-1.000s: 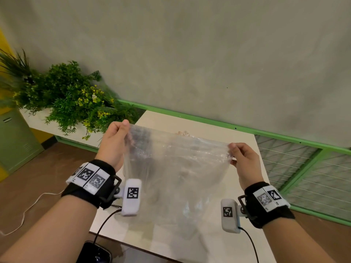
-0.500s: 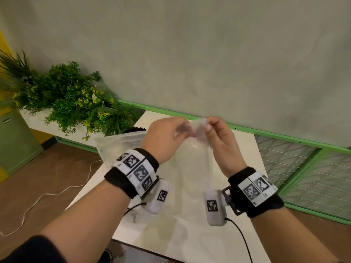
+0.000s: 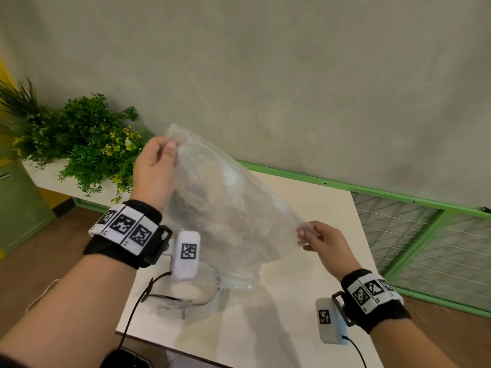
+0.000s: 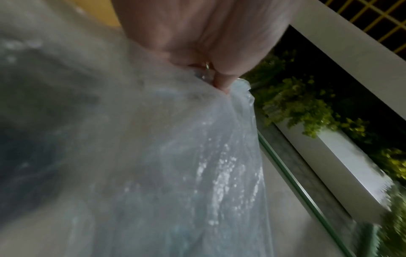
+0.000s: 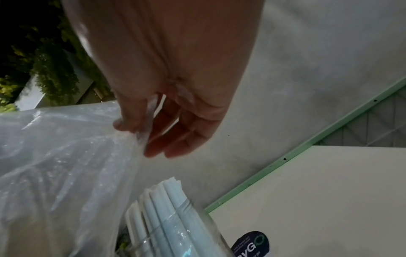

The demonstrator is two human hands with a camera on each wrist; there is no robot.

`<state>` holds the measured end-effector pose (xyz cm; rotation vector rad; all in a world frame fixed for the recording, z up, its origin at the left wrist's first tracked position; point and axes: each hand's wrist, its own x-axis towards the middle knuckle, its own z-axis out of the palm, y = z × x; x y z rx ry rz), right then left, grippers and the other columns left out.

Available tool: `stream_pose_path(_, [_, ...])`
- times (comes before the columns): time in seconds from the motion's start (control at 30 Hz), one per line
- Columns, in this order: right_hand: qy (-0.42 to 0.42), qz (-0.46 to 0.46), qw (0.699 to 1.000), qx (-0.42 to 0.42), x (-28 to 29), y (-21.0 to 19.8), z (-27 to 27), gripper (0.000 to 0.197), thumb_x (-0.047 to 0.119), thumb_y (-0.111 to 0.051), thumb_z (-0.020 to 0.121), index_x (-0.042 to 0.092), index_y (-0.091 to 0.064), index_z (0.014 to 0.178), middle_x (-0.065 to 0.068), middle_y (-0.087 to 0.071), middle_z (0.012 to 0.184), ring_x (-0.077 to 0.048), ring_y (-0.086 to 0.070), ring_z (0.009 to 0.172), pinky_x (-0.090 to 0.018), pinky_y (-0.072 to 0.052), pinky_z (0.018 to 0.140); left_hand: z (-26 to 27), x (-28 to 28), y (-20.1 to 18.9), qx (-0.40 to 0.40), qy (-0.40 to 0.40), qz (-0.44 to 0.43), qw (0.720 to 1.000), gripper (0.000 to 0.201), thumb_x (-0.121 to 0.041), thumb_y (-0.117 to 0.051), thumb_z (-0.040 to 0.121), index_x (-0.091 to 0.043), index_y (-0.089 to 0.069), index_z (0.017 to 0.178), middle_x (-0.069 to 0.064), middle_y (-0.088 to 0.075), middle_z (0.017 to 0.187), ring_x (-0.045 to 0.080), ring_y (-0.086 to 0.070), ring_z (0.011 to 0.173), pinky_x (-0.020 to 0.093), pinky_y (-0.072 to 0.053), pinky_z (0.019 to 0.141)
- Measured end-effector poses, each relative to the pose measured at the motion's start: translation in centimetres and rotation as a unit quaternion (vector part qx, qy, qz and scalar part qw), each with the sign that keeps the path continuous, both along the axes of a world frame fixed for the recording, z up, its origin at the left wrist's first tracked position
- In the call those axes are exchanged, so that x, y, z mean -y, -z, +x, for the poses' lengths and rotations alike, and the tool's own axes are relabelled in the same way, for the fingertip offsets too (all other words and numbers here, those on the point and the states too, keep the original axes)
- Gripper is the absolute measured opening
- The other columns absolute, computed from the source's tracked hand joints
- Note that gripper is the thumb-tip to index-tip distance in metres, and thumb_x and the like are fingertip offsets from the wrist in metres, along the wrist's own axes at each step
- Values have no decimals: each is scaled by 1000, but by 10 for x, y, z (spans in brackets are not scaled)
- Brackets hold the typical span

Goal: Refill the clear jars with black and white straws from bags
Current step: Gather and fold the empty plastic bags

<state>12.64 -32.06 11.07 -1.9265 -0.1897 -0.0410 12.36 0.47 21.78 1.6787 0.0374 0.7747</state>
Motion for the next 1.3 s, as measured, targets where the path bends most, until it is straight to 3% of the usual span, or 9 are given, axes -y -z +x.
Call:
stream_pose_path(0.17, [73,122,989,50,3,-13,2,18,11,-57,95,14,-71,84,4,-63,65,-7,-59,65,-25,-53,66,-4,-23,16,-24,-55,-33,998,28,-26,-46,99,-27,-52,72,-6,-43,65,6,-38,61,25,-34,62])
stream_pose_path(0.3, [76,173,979,74,-5,-29,1,19,18,-53,97,17,-68,86,9,-65,71,-4,-58,66,-23,-42,51,-12,-29,30,-90,-143,30,985,18,-29,-44,99,-21,-56,89,-1,-53,82,20,-47,83,36,-41,78])
stream_pose_path(0.43, [17,186,977,100,-30,-49,-5,21,15,-49,99,14,-64,84,6,-67,74,-12,-65,71,-22,-45,49,-24,0,22,-86,-178,233,952,53,-48,-52,90,-20,-42,134,10,-35,142,28,-29,134,48,-23,109])
stream_pose_path(0.57, [-61,176,975,125,-65,-65,-9,16,15,-52,95,12,-65,85,5,-66,73,-14,-65,71,-24,-48,54,-27,69,7,-65,-11,486,871,65,-72,-48,77,-37,-43,132,-8,-45,140,19,-33,136,58,-4,114])
stream_pose_path(0.77, [-76,-39,991,105,-45,-32,2,34,25,-72,83,30,-57,113,13,-62,107,-5,-59,91,-16,-47,71,-10,63,-4,38,98,334,937,14,-35,-60,88,-25,-69,86,-15,-66,75,6,-62,74,35,-50,83])
stream_pose_path(0.87, [-62,-124,982,127,-28,-7,0,22,14,-71,85,33,-62,79,9,-66,82,-6,-59,78,-19,-44,68,-7,49,-9,30,94,263,960,11,-18,-62,91,-26,-68,87,-19,-64,74,-2,-61,75,17,-47,77])
stream_pose_path(1.0, [-18,-129,985,109,-15,-1,-3,36,-3,-63,86,32,-64,77,2,-69,77,-10,-64,75,-24,-50,65,-3,32,-6,12,40,173,984,22,-13,-57,93,-32,-64,84,-15,-63,76,-10,-57,75,2,-39,75])
stream_pose_path(1.2, [-78,-158,977,123,-38,-22,-2,22,29,-70,86,32,-59,105,20,-64,100,2,-58,90,-13,-44,70,-8,44,-7,22,78,203,976,11,-19,-60,92,-25,-67,89,-12,-64,76,-2,-58,77,9,-42,75])
stream_pose_path(1.3, [-68,-54,993,81,-61,-33,-3,16,12,-52,97,17,-63,86,8,-70,78,-3,-63,76,-20,-47,69,-10,43,-15,90,26,256,962,14,-28,-61,90,-21,-70,97,-7,-67,92,-15,-51,90,11,-38,84])
